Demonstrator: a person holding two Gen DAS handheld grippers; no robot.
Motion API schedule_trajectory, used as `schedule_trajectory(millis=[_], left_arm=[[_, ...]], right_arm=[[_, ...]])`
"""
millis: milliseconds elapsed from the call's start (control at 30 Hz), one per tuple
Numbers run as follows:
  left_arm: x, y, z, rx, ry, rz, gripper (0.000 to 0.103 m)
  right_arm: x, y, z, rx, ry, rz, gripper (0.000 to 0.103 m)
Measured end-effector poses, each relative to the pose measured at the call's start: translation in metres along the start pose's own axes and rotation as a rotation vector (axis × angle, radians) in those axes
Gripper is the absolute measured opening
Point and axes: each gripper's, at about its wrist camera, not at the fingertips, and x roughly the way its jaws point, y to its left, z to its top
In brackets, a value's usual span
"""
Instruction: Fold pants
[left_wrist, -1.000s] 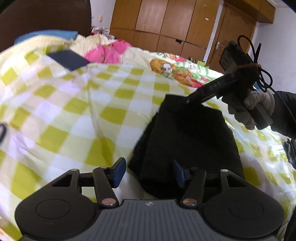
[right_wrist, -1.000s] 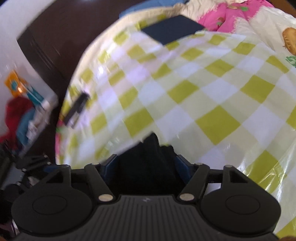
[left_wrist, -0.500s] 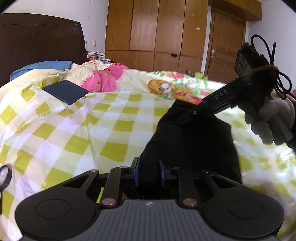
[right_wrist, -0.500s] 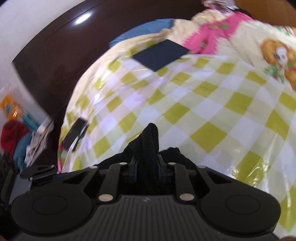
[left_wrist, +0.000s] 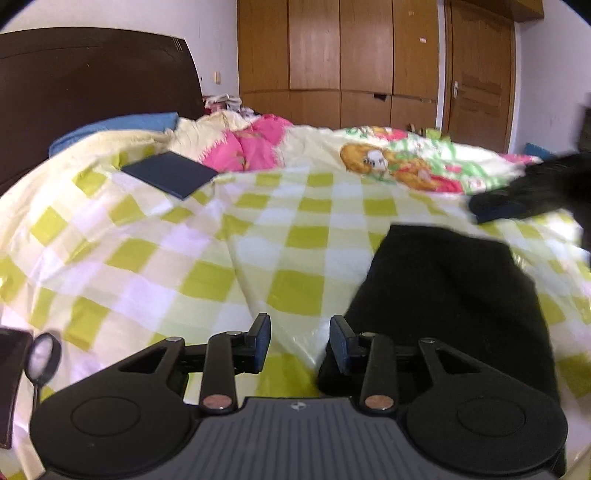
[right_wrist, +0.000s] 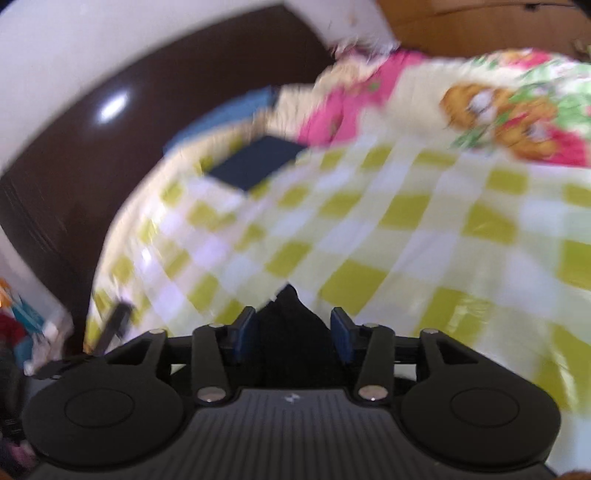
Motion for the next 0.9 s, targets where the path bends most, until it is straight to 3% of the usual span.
schedule_trajectory(millis=[100,200,300,367,500,567,667,800,900], left_arm=[[-0.001,0.001,0.010,-0.012,-0.023,-0.071,0.051],[0.013,-0.011,0.018,0.045,-0.015,-0.115,0.052],[0.044,-0.022,0.015,0.123,0.062,-0.113,0.054],[0.059,-0.022,0.008,0.146,0.113,-0.110,0.056],[0.056,-0.007,-0.002,0.004,0.156,-0.132,0.057],[0.051,-0.007,-0.008,-0.016,0.167,-0.130,0.057],[0.043,-0.014,-0.016,-0.079,0.191,-0.148,0.056],[0.032,-0.041,-0.021,-0.045,0.182,-0.103,0.057],[0.029,-0.048,-0.018,-0.018,0.170,-0.082,0.058]], right_arm=[[-0.031,-0.004,-0.035,0.078,0.037,-0.035,0.058],[-0.034,-0.022,-0.079,0.261,0.120,-0.066,0.058],[-0.019,-0.041,-0.106,0.440,0.126,-0.033,0.058],[-0.008,-0.049,-0.106,0.489,0.102,-0.021,0.059],[0.014,-0.059,-0.085,0.422,0.118,-0.045,0.057],[0.021,-0.065,-0.074,0.393,0.130,-0.069,0.043],[0.026,-0.074,-0.055,0.352,0.164,-0.099,0.038],[0.018,-0.069,-0.049,0.279,0.219,-0.133,0.038],[0.008,-0.067,-0.057,0.290,0.210,-0.094,0.042]])
